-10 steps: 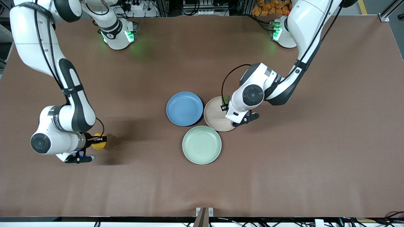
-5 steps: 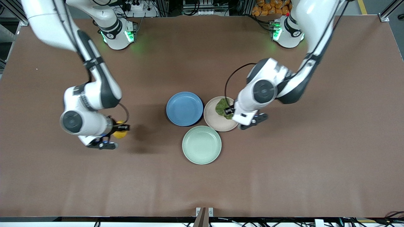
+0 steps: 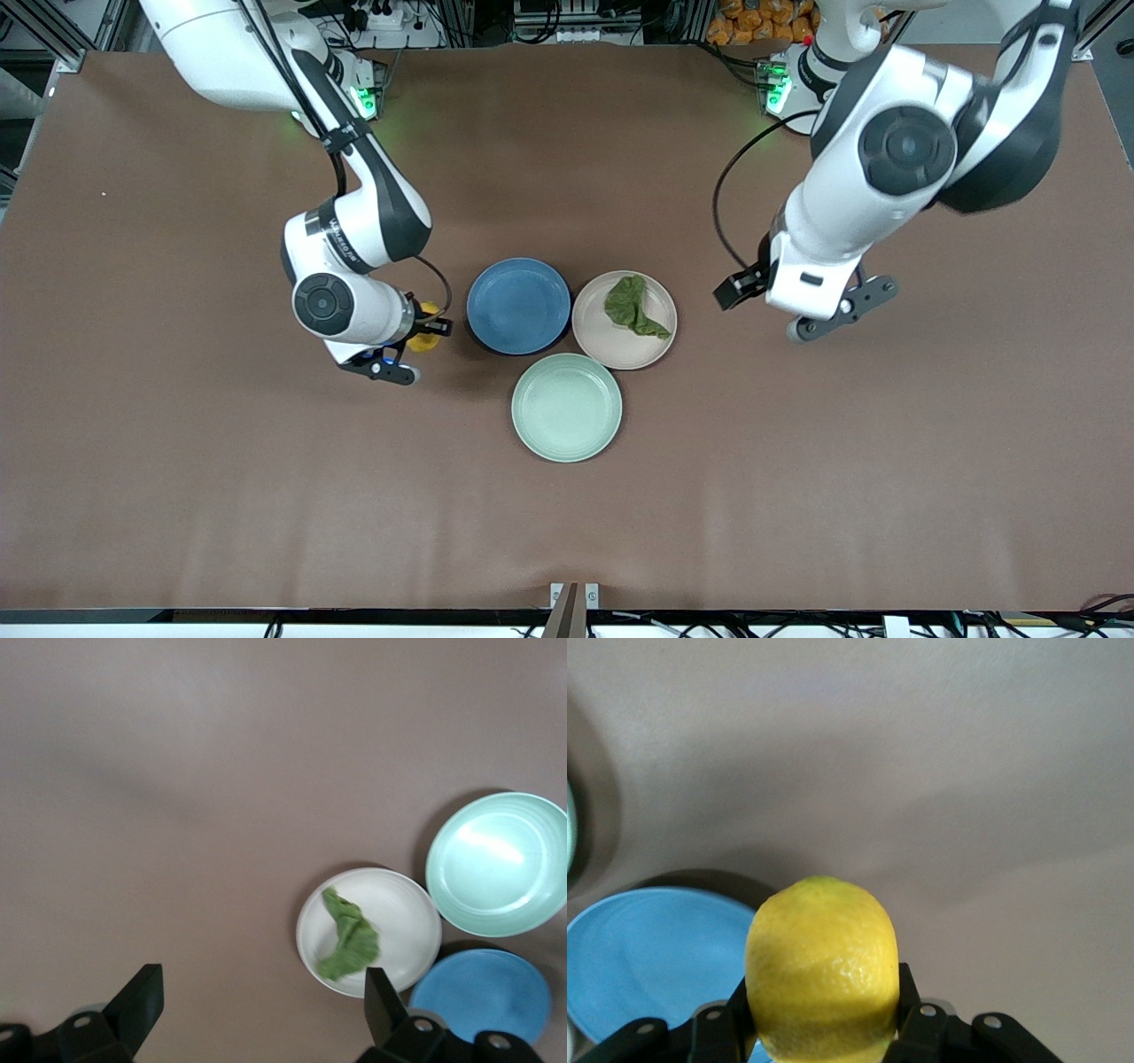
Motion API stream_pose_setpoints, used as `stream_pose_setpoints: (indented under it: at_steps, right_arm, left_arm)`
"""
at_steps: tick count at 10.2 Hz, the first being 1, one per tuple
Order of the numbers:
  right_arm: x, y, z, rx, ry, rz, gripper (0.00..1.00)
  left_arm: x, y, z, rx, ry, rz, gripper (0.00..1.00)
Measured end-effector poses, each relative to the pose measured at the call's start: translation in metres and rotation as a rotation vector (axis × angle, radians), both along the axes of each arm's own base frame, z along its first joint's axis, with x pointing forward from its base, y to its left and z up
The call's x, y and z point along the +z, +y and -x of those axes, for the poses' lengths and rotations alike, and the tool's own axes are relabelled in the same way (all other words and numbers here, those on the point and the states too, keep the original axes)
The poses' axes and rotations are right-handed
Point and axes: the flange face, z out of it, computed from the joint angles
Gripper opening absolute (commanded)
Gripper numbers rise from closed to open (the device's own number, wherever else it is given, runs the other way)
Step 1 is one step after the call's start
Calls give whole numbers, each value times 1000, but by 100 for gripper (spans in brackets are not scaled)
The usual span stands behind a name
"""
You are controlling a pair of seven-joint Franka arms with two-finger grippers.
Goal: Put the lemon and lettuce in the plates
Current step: 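Release the lettuce and raise the left gripper while the right gripper carries the lemon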
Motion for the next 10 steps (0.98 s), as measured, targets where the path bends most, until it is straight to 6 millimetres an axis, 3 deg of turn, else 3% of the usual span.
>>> stream_pose_setpoints:
  at_steps: [2,5,6,7,8,10]
  right_arm:
    - [-3,34,15,-34,-2,9,0]
    - [-19,81,35,-83,-15,-11,0]
    - [-28,96,41,-107,-24,-18,18]
    - [-37,107,46,-128,-31,-15,72]
    - [-45,116,51,-159,-31,-7,100]
    - [-52,119,54,-248,-23,17,100]
  left_arm:
    - [23,30,-2,-85,-23,-23,100]
    - [51,113,-14,-194,-22,-32,100]
    - [57,133,-16,-223,-27,-33,100]
    - [63,148,-17,-252,-34,-33,100]
    - [68,165,-18,-280,-38,-34,100]
    - [74,198,-21,-314,-42,-35,100]
